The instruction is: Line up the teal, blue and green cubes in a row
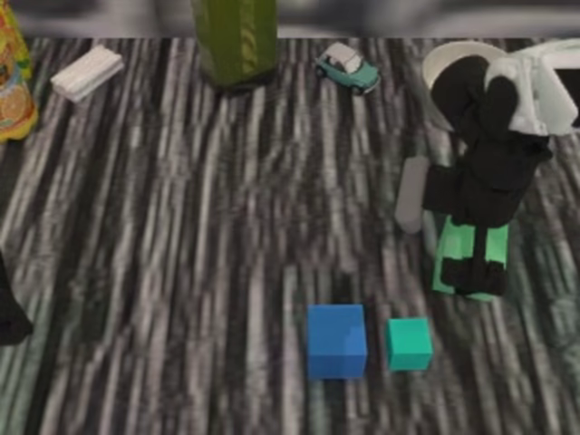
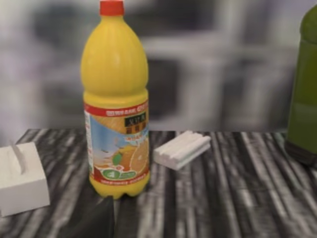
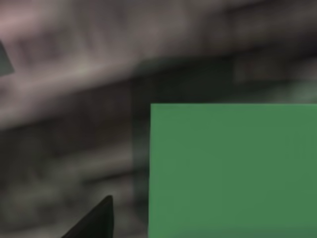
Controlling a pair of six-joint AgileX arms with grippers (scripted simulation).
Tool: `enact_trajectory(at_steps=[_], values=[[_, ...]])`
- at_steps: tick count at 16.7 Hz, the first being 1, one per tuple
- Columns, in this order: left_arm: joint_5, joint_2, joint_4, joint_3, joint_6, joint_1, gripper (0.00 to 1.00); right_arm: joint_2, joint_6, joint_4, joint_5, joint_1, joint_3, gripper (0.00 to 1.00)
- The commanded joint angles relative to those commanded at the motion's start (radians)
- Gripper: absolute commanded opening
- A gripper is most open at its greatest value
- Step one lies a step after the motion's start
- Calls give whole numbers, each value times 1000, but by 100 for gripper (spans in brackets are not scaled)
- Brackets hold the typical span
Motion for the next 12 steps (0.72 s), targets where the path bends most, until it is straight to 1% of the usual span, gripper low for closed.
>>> enact_trajectory(at_steps=[3, 7, 12], values=[[0, 0, 0, 0, 0, 0, 100, 29, 1, 63, 0, 1, -43, 100], [0, 0, 0, 0, 0, 0, 100, 29, 1, 64, 0, 1, -44, 100], [0, 0, 0, 0, 0, 0, 100, 29, 1, 64, 0, 1, -44, 62]])
